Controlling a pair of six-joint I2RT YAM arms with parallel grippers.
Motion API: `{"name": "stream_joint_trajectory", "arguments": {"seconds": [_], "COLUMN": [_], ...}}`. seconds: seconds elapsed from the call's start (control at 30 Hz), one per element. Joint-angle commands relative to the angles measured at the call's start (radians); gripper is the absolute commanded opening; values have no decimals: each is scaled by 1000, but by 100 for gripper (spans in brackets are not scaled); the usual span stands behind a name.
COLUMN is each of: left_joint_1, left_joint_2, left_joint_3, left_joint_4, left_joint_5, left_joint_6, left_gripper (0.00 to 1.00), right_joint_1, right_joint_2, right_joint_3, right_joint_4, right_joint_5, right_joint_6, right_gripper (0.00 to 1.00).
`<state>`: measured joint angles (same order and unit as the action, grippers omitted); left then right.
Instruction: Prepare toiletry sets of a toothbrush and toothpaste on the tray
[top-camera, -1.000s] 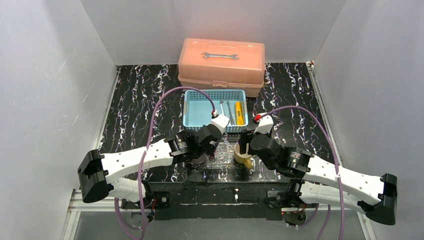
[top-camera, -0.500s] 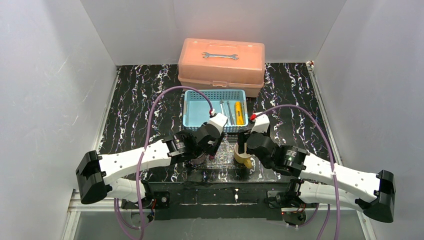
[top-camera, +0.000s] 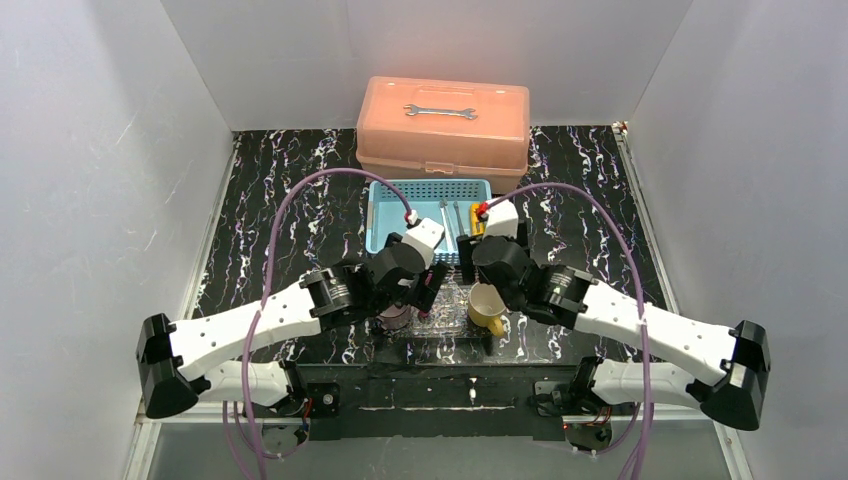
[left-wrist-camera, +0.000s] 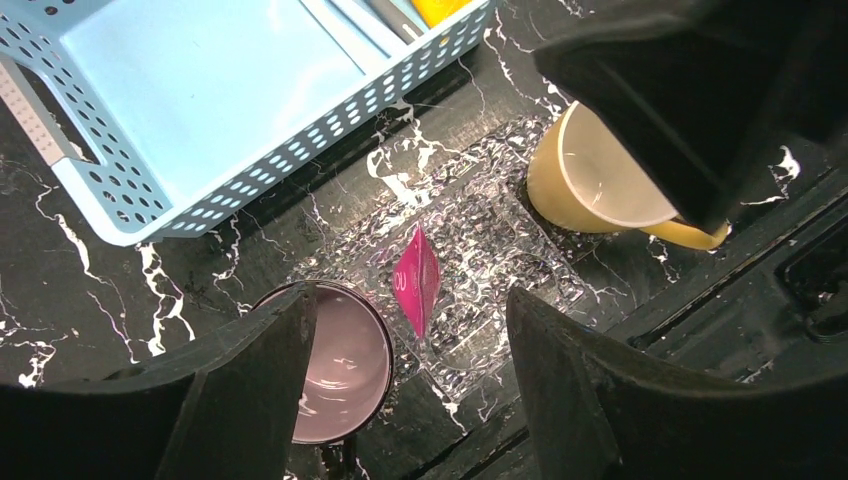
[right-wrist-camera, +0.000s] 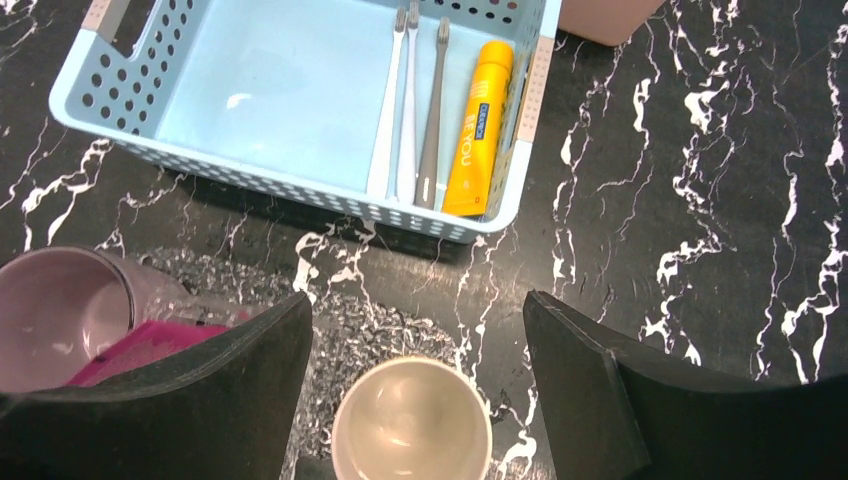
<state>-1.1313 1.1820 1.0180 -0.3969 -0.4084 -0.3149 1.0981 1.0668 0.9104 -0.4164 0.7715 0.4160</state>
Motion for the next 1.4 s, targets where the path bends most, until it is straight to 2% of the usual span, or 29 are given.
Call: {"name": "stream_joint_trajectory", "arguments": {"seconds": [0.0, 0.2, 0.4, 0.43, 0.53, 0.57, 0.6, 0.83, 1.37], "left_joint_1": [5, 5, 5, 5, 5, 5, 5, 5, 5], "left_joint_2": [-62, -126, -186, -221, -286, -300, -316, -420, -532], "left_joint_3": [51, 66, 68, 63, 33, 21, 15, -29, -136], "left_joint_4": [-52, -100, -163, -199, -225, -234, -251, -327, -316], "left_joint_5": [-36, -50, -42, -35, -41, -42, -41, -26, -14], "left_joint_6": [5, 5, 5, -5, -1, -1, -4, -3, -22], "left_gripper": [69, 77, 80, 84, 89, 98, 98, 98, 98], "right_joint_1": [-49, -133, -202, -248, -293, -301, -312, -328, -354], "right_joint_2": [56, 172, 281, 337, 429, 459, 514, 783, 970], "right_joint_3": [98, 184, 253, 270, 319, 339, 372, 589, 734], "right_joint_4": [28, 29, 19, 26, 16, 5, -16, -142, -231], "right_joint_5": [-28, -124, -179, -191, -216, -225, -232, -170, -53], "right_joint_6": [-52, -75, -84, -88, -91, -91, -92, -105, -87], "right_gripper": [85, 81, 73, 66, 64, 63, 63, 63, 62]}}
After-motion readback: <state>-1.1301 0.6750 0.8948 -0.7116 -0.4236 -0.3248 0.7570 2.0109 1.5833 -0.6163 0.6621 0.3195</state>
